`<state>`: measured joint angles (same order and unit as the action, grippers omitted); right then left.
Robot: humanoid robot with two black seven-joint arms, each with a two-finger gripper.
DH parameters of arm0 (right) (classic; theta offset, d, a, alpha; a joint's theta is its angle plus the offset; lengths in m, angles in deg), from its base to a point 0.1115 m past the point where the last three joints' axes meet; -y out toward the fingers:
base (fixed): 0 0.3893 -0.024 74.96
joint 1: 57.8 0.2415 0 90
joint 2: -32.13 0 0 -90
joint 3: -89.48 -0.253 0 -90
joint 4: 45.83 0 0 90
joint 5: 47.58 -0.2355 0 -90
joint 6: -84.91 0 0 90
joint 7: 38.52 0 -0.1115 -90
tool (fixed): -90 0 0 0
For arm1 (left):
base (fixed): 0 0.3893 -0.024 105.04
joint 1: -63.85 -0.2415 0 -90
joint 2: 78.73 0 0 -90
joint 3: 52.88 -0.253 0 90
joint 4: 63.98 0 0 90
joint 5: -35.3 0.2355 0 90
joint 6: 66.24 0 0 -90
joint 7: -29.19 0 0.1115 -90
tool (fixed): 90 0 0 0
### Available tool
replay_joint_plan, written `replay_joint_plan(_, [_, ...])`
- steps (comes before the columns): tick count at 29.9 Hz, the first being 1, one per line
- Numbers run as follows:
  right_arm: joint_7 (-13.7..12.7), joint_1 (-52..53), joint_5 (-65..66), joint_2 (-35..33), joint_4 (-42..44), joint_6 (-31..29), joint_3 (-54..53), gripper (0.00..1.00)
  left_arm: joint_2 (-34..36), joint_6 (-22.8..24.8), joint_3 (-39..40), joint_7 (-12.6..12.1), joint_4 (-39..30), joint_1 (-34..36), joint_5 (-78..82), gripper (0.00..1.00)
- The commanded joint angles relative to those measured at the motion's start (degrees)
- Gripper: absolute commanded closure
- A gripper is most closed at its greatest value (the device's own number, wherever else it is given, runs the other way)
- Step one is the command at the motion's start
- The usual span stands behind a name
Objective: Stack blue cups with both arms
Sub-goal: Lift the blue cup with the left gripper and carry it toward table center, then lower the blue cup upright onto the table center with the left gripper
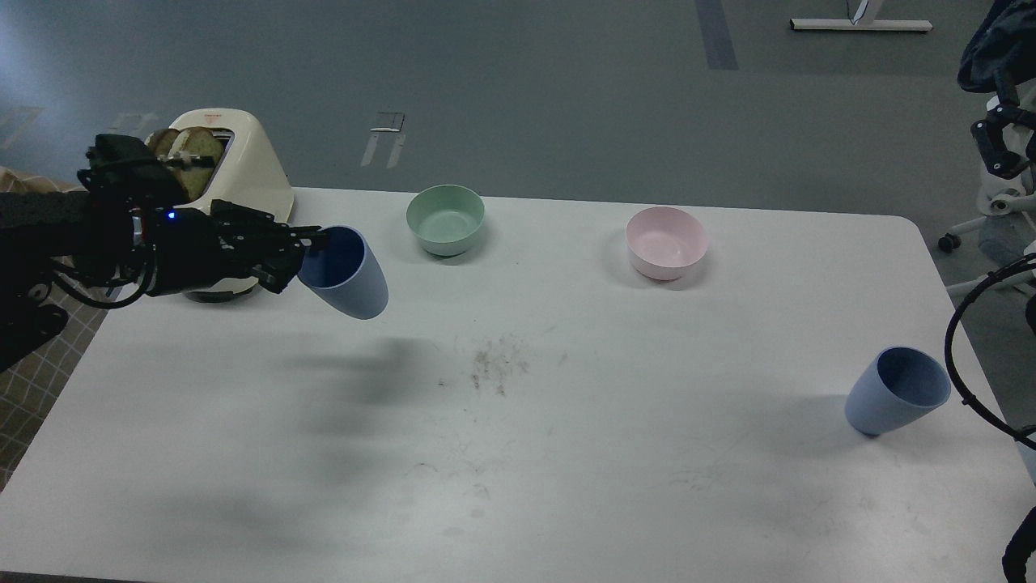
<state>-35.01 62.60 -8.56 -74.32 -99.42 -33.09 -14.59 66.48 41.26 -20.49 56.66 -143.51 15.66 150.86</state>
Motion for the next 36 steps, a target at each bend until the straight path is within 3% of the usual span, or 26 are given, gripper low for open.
replay_joint_plan(1, [0.0,-0.7,0.0,-0.8,-0.6,0.0,-0.1,0.0,-9.0,5.7,-0.3,-0.7,0.4,4.9,3.4,1.0])
replay_joint_plan(9, [0.0,-2.5,0.0,-1.0,-0.6,0.0,-0.8,0.0,-20.6,7.0,-10.4,-2.4,6.8,11.7,5.6,1.0])
replay_joint_plan(18, [0.0,-2.6,0.0,-1.4,-0.9,0.0,-0.8,0.0,-27.7,7.2,-14.2,-3.5,17.4,14.0,6.1,1.0])
replay_joint_plan(36, [0.0,-3.3,0.0,-1.5,-1.4,0.0,-0.8,0.0,-32.1,7.4,-17.5,-3.6,18.8,17.2,6.1,1.0])
